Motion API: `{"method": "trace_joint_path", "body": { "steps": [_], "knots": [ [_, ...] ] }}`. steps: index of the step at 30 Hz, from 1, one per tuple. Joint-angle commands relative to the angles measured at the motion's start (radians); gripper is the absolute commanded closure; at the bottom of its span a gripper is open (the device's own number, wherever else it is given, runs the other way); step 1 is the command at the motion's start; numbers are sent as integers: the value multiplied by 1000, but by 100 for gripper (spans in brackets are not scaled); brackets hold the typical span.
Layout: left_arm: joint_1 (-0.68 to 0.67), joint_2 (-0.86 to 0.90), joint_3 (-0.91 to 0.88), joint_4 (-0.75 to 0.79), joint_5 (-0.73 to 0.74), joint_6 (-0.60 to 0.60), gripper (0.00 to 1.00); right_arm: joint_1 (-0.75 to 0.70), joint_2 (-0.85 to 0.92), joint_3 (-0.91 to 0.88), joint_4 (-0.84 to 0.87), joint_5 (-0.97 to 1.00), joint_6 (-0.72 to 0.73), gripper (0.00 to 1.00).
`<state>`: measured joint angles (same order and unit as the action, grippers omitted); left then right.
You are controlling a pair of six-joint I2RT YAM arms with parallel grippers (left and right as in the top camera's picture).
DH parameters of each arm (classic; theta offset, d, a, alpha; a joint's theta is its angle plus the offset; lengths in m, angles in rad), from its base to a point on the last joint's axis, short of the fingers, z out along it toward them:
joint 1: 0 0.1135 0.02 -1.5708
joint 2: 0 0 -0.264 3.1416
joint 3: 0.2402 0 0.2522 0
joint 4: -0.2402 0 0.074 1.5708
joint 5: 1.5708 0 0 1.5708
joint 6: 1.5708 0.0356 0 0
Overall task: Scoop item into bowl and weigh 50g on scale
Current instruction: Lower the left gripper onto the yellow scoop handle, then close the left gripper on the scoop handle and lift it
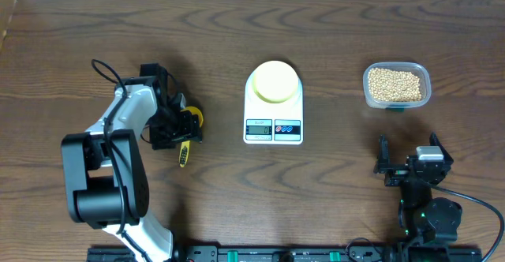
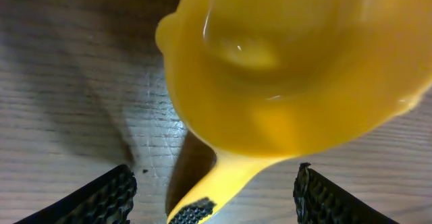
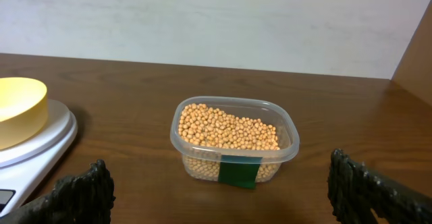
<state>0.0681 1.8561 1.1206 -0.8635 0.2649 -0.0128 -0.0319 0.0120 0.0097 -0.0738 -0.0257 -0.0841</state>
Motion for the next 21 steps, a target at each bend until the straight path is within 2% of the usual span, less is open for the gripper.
{"method": "trace_joint_path", "body": {
  "steps": [1, 6, 10, 13, 16, 21],
  "knots": [
    [0, 36, -5, 8, 12, 24, 23, 6, -6, -4, -1, 8, 1, 1],
    [0, 56, -5, 16, 12, 29, 27, 6, -6, -4, -1, 8, 1, 1],
    [-2, 63, -5, 16, 15, 47, 42, 6, -6, -4, -1, 8, 1, 1],
    [-2, 63, -5, 13, 16, 47, 45, 6, -6, -5, -1, 8, 1, 1],
    [-2, 63, -5, 14, 18, 47, 55, 6, -6, -4, -1, 8, 1, 1],
    [-2, 63, -5, 12, 76, 47, 60, 6, -6, -4, -1, 9, 1, 1]
  ]
}}
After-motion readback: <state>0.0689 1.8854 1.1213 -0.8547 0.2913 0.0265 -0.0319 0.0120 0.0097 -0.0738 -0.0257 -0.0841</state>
